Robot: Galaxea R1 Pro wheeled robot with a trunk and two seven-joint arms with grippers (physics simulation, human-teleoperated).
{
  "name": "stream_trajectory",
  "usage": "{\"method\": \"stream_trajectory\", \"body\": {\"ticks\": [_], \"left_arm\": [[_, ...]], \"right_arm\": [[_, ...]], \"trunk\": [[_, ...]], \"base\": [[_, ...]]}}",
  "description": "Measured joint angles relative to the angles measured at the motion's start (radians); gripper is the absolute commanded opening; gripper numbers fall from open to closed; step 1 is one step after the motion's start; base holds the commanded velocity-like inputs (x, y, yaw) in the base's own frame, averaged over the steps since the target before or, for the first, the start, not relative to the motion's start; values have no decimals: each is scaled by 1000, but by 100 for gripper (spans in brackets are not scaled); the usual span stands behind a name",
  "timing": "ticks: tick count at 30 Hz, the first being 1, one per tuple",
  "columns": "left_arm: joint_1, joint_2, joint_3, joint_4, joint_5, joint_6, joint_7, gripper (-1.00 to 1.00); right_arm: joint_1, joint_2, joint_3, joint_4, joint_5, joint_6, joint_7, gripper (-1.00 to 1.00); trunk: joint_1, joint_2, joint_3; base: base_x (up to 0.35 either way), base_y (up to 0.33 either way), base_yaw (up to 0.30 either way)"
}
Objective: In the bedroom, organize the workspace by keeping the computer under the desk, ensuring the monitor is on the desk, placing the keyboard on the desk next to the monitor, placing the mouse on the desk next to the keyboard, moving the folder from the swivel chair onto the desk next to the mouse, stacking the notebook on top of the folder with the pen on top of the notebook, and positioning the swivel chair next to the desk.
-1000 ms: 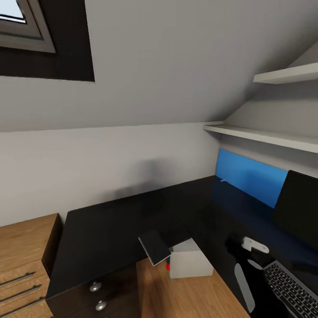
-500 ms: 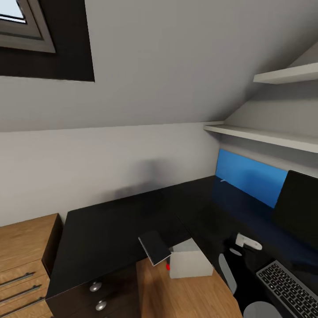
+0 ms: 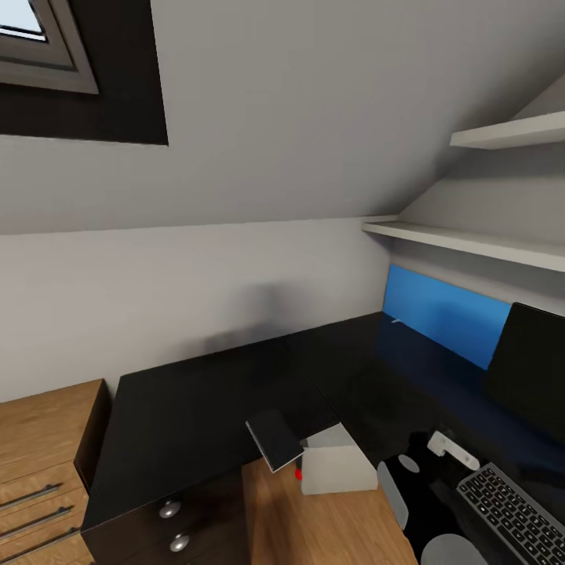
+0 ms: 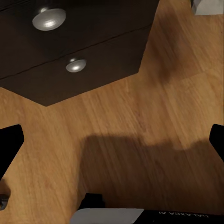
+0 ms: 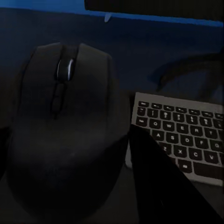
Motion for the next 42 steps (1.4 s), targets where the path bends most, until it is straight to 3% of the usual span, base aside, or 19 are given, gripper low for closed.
{"method": "stream_trajectory", "body": {"ticks": [7,18,23,26,31,32,38,40,42], "left_arm": [[0,-1,0,0,0,-51,1,100],[0,-1,-2,2,-1,-55,0,100],[0,-2,-3,2,-2,-56,0,100],[0,-2,-4,2,-3,-56,0,100],[0,-2,-4,0,-3,-57,0,100],[0,-2,-4,0,-2,-57,0,100],[0,-2,-3,0,-1,-57,0,100],[0,-2,-3,0,-1,-57,0,100],[0,-2,-3,0,-1,-57,0,100]], "right_arm": [[-1,3,1,6,-9,-27,-9,-100],[-1,0,2,7,-9,-28,-2,-100],[-2,-9,-4,19,-8,-15,28,-100],[-20,-35,-11,42,-15,27,36,-100],[-116,-88,-20,218,-123,50,45,-100],[-145,-103,-20,268,-174,49,45,-100],[-160,-111,-37,294,-255,43,45,-100],[-160,-110,-45,298,-338,-7,44,-100],[-160,-109,-45,299,-354,-27,42,-100]], "trunk": [[0,0,0],[0,0,0],[0,0,0],[0,0,0],[0,0,0],[0,0,0],[0,0,0],[0,0,0],[0,0,0]], "base": [[210,-1,0],[261,-138,0],[45,-45,0],[8,-8,0],[1,-1,0],[0,0,0],[0,0,0],[0,0,0],[0,0,0]]}}
